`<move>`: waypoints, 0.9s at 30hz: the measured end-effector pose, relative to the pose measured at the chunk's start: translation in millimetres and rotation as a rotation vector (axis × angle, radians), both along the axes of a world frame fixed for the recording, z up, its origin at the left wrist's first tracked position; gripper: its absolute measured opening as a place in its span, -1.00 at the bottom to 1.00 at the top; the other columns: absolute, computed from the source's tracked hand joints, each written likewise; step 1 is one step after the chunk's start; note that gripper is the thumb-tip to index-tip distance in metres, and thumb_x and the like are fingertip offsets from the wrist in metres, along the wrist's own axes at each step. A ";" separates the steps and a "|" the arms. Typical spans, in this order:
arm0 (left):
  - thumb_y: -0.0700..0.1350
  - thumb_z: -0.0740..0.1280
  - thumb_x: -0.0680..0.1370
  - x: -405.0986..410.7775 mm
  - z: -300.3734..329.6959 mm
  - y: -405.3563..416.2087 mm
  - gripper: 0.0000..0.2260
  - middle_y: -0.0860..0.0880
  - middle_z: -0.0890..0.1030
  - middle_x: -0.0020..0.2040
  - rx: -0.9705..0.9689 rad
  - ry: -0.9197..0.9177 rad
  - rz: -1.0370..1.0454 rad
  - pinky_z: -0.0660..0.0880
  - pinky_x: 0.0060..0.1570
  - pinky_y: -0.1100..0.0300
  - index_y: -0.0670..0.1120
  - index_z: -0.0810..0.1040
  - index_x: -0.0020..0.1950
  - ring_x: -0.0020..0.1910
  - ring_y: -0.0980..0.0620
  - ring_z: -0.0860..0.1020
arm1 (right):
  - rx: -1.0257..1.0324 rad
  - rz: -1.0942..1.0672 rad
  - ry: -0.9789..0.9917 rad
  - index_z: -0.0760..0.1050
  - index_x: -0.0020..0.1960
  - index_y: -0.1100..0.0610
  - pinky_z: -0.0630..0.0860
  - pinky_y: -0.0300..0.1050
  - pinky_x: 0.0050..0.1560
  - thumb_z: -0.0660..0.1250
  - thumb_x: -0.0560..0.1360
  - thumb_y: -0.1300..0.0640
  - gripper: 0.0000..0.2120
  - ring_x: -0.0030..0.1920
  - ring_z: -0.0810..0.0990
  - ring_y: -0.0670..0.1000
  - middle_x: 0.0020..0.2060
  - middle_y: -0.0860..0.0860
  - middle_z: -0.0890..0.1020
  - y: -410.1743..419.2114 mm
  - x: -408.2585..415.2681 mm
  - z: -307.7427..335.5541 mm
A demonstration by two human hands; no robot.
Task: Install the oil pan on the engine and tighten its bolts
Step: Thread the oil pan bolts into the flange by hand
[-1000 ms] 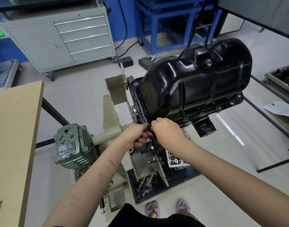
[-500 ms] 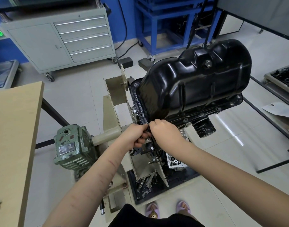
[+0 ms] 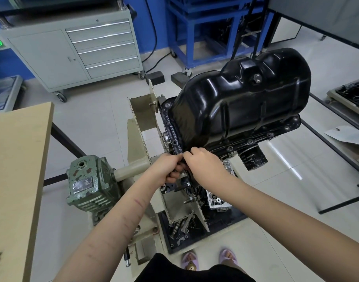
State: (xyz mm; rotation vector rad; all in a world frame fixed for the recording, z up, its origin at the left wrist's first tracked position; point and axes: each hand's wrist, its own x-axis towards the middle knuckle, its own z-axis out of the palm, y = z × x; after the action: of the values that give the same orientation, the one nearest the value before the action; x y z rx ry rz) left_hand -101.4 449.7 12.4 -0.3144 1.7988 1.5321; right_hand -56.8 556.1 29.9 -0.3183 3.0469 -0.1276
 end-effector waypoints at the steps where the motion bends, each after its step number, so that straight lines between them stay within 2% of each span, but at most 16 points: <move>1: -0.09 0.13 0.62 0.0 0.0 0.2 -0.62 0.08 0.25 -0.64 0.000 -0.001 0.002 0.02 -0.63 0.47 -0.11 0.32 -0.41 -0.70 0.18 0.13 | 0.003 -0.002 0.003 0.34 0.20 0.22 0.44 -0.07 0.00 0.10 0.55 0.30 -0.77 0.18 0.42 0.12 0.12 0.13 0.44 0.1 0.2 0.0; 14: -0.06 0.13 0.62 0.4 2.2 0.4 -0.61 0.08 0.25 -0.65 0.008 -0.012 0.002 0.02 -0.63 0.49 -0.12 0.32 -0.40 -0.71 0.18 0.13 | 0.042 -0.054 0.031 0.33 0.17 0.24 0.45 -0.06 -0.05 0.02 0.57 0.28 -0.78 0.15 0.46 0.13 0.12 0.14 0.47 -3.9 -0.7 -0.2; 27: -0.13 0.11 0.61 0.2 0.8 -0.8 -0.68 0.08 0.26 -0.65 0.019 -0.005 -0.003 0.03 -0.61 0.49 -0.08 0.26 -0.36 -0.70 0.17 0.13 | 0.036 0.019 0.016 0.34 0.24 0.23 0.45 -0.07 0.01 0.11 0.54 0.31 -0.72 0.19 0.39 0.13 0.14 0.14 0.42 -2.7 1.5 1.4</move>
State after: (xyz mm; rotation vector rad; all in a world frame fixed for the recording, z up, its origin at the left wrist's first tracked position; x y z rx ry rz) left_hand -101.2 448.9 13.1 -0.3060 1.7797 1.5439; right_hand -55.3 553.4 31.3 -0.3471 3.0567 -0.0701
